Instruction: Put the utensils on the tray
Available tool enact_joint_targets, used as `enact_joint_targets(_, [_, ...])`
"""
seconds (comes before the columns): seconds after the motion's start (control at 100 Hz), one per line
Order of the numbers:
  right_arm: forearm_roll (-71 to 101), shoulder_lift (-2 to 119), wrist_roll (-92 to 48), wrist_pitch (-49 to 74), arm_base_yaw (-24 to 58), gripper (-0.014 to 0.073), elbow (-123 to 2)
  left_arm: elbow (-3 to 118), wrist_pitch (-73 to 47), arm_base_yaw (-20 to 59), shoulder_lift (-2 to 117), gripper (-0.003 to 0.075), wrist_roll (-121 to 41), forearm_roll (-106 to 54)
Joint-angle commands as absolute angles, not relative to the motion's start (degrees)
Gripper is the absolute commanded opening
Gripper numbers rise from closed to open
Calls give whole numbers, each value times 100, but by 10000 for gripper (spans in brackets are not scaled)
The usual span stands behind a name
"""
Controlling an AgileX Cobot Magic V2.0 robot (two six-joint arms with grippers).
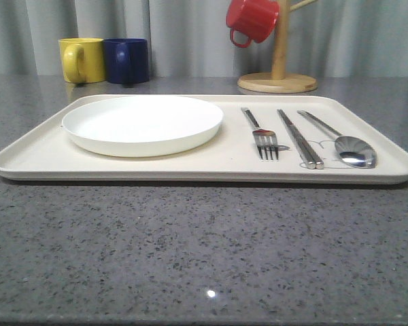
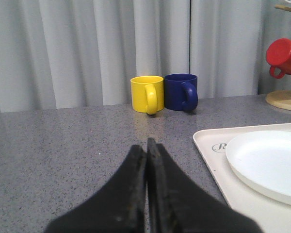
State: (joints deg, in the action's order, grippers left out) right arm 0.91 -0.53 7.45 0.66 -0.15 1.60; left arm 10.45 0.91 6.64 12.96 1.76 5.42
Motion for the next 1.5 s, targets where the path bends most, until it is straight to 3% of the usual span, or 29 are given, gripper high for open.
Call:
enact_joint_targets(0.0, [68,-190,686,-354,-51,-68,53,940,622,595,1070,-17,270,581])
enact_joint_targets(0.4, [68,-190,686,-354,-51,-68,53,-187,612,176,-233,-17,433,581])
enact_joint_targets(1.49, [68,-190,686,-354,-51,-68,53,-216,603,163,-222,-17,446,665])
